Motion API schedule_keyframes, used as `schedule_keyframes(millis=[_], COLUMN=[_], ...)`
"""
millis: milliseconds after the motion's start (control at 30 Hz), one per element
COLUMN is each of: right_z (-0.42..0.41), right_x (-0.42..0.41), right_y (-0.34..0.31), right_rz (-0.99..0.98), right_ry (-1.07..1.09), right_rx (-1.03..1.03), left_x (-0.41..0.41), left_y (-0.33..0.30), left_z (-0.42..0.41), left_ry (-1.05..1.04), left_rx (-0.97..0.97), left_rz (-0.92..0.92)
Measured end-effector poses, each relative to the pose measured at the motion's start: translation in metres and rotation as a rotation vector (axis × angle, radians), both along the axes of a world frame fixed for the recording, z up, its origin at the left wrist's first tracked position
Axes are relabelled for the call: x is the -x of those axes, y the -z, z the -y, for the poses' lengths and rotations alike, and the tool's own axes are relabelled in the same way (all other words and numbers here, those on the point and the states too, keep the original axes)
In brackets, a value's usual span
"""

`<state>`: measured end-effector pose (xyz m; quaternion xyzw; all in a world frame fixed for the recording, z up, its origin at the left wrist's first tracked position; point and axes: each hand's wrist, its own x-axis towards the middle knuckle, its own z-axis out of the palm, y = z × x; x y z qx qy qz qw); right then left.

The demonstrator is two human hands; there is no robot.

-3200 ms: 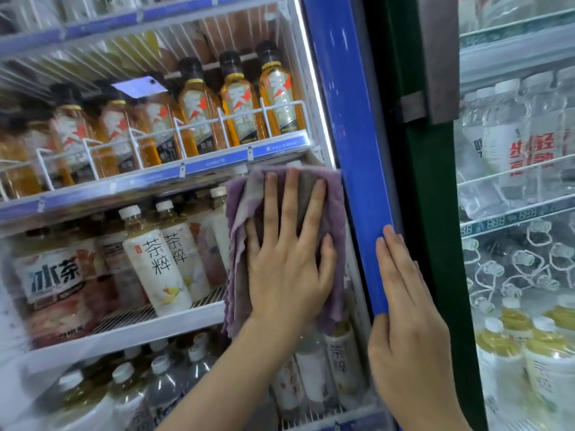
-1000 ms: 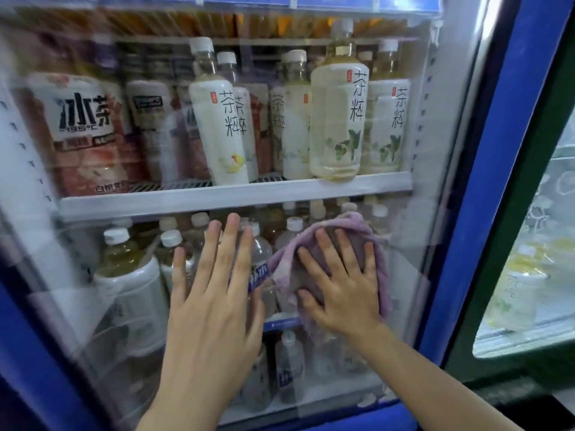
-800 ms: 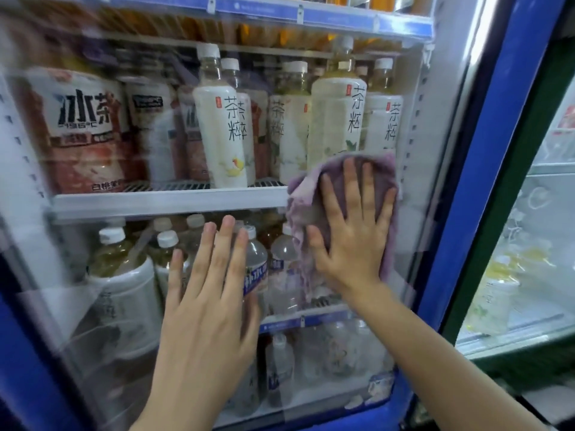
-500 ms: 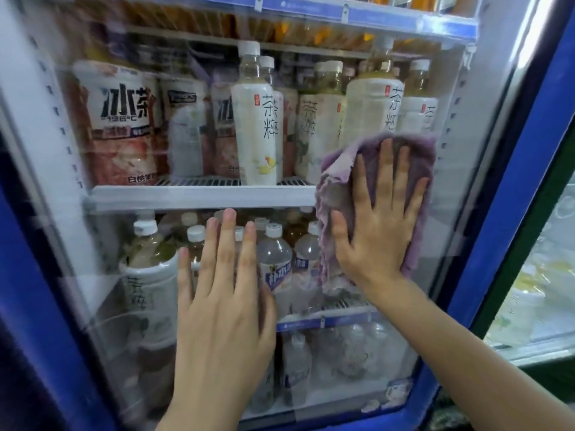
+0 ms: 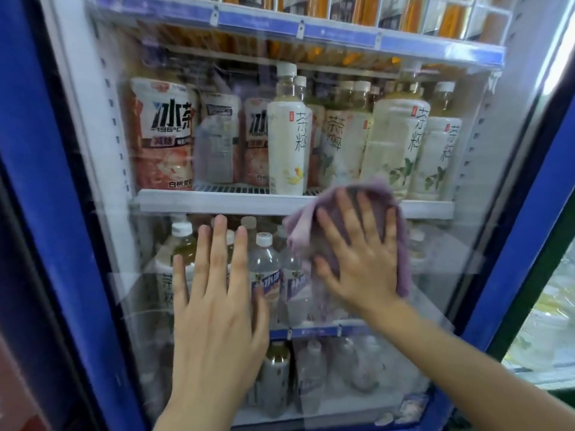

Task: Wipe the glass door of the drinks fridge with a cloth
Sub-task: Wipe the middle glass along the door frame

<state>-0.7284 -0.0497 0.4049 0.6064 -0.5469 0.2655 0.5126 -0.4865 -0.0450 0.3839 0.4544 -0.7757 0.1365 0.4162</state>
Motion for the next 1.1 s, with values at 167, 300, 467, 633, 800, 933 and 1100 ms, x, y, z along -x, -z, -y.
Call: schedule_keyframes(millis=[167,300,467,633,800,933,1100], right_z=[0.015,0.019,0.021,0.012,0.012,0.027,0.037], right_x=[-0.027,-0.034,-0.040,-0.041,-0.037,-0.057,-0.086], right_y=[-0.086,-0.076,0.003,0.072,0.032,-0.047,-0.078], right_rz=[0.091,0.122,0.013,-0.075,-0.181,-0.101,-0.006], right_ry=[0.007,0.029,-0.004,0.013,-0.029,0.003,-0.012], right_rx=[0.110,0.134,-0.003,-0.133,-0.139,-0.047,0.041], left_x=[-0.018,-0.025,-0.028,-0.026,-0.033,-0.039,-0.059], left_y=[-0.001,0.000,0.002,-0.004,-0.010,-0.017,-0.020], left_z=[0.006,0.011,0.014,0.010,0.007,0.007,0.016], left_ry=[-0.030,-0.025,-0.010,0.019,0.060,0.121,0.034], left_rx=[-0.044,-0.074,-0.103,-0.149,-0.168,-0.131,-0.143], left_rz=[-0.020,0.006,0.047,0.033,0.001,-0.104,-0.168])
